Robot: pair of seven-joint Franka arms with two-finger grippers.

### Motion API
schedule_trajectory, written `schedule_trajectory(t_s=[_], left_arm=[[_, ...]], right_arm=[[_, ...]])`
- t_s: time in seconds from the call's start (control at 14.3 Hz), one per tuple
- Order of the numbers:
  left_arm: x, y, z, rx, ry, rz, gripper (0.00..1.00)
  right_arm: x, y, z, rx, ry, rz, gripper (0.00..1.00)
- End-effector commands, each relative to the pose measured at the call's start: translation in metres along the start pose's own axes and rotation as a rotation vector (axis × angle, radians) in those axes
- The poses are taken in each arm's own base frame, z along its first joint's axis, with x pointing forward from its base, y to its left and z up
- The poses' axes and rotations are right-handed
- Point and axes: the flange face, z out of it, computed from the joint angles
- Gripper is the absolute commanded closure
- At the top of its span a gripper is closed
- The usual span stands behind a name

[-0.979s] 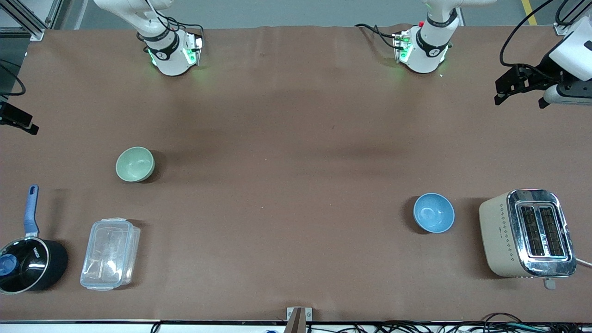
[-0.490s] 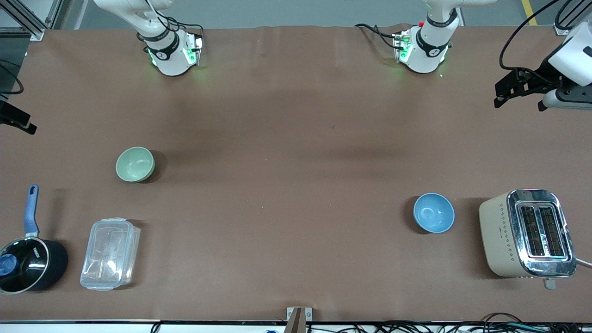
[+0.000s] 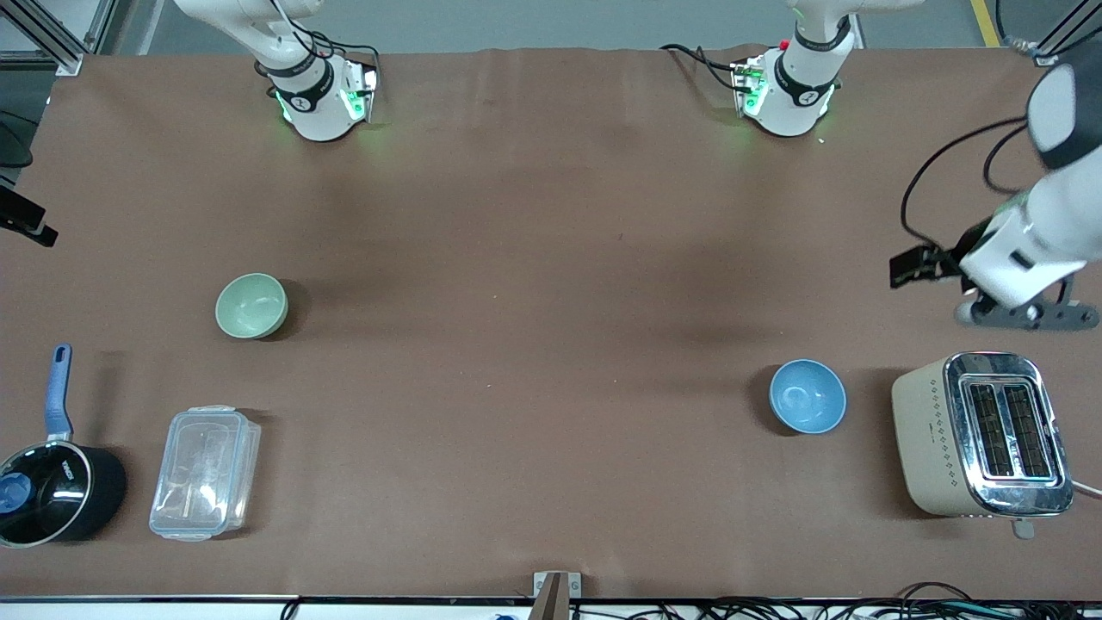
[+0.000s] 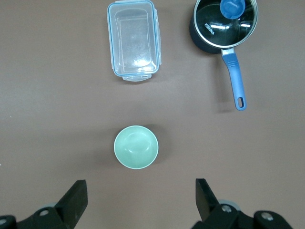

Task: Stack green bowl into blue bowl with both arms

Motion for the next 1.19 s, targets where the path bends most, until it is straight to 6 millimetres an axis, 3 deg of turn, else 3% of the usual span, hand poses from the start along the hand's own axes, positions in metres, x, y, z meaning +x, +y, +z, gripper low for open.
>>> schedule_trajectory(t_s=[0.0, 0.28, 0.49, 0.63, 0.77, 1.12], left_arm=[[0.016, -0.01, 0.052, 0.014, 0.031, 0.003, 0.0], [0.034, -0.012, 0.141, 0.008, 0.112, 0.017, 0.0], [0.046, -0.026, 0.19, -0.002, 0.133, -0.003, 0.0], [0.052, -0.024, 0.224, -0.01, 0.123, -0.01, 0.15], [0.056, -0.022, 0.244, -0.015, 0.117, -0.017, 0.29], [0.06, -0.023, 0.271, -0.026, 0.117, -0.027, 0.67]], right_arm=[[0.0, 0.0, 0.021, -0.007, -0.03, -0.009, 0.0], [0.002, 0.007, 0.083, -0.008, -0.026, 0.001, 0.0], [0.002, 0.018, 0.143, -0.014, -0.032, -0.028, 0.0], [0.002, 0.028, 0.179, -0.013, -0.052, -0.048, 0.0], [0.005, 0.028, 0.213, -0.014, -0.091, -0.055, 0.0], [0.008, 0.03, 0.294, -0.016, -0.215, -0.065, 0.0]])
